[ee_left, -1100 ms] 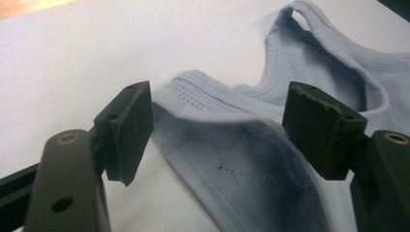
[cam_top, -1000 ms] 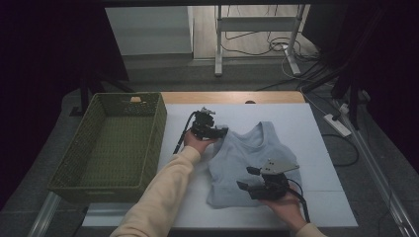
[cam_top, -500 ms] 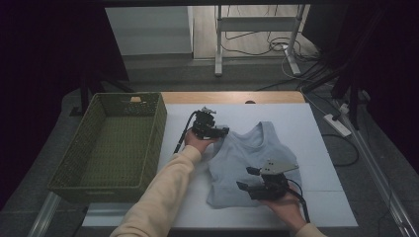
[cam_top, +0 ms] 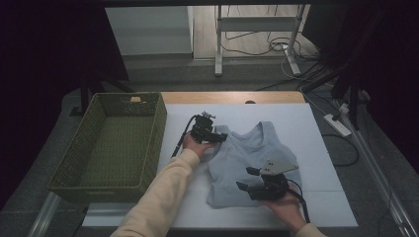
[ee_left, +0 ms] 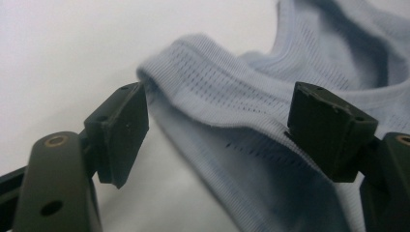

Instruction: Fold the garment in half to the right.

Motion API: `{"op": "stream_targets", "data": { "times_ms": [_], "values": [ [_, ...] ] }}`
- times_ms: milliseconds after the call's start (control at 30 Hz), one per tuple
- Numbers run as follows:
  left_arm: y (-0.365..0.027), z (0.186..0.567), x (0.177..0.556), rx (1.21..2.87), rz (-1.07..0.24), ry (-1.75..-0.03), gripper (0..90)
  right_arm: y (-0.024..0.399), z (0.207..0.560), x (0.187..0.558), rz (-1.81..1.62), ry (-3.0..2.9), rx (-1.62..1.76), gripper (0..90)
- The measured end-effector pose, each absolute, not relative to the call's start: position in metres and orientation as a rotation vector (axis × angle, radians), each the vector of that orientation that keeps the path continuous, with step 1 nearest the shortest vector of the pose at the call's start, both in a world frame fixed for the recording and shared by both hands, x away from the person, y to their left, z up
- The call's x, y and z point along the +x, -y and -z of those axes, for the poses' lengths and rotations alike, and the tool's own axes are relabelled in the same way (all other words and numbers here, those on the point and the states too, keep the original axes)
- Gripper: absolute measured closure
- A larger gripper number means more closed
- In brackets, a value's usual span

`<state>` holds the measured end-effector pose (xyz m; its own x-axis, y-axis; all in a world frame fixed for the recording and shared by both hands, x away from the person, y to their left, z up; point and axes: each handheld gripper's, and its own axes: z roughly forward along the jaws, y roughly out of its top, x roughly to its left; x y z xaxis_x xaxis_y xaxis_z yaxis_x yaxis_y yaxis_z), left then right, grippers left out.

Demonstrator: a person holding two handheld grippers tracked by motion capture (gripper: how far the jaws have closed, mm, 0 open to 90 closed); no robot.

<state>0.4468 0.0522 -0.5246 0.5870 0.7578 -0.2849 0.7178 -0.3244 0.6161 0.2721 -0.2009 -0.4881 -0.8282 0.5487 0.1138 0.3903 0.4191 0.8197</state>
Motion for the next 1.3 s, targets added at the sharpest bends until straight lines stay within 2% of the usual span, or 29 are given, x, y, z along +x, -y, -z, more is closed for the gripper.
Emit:
{"op": "stream_targets", "data": {
  "times_ms": [433,633,867,1100,1300],
  "values": [
    [-0.053,0.535,0.437,2.112,-0.029,-1.181,23.7,0.2,0.489,0.272,-1.373,-2.5,0.832,35.3],
    [-0.052,0.532,0.44,2.039,-0.025,-1.202,24.7,0.2,0.489,0.272,-1.37,-2.5,0.835,35.3],
    [-0.042,0.539,0.438,2.129,-0.023,-1.185,22.7,0.2,0.489,0.272,-1.367,-2.5,0.835,35.3],
    [-0.044,0.538,0.432,2.14,0.006,-1.188,23.1,0.199,0.49,0.272,-1.365,-2.502,0.834,35.4],
    [-0.034,0.537,0.423,2.227,-0.129,-1.17,28.1,0.199,0.489,0.272,-1.368,-2.497,0.836,35.4]
  ]
}}
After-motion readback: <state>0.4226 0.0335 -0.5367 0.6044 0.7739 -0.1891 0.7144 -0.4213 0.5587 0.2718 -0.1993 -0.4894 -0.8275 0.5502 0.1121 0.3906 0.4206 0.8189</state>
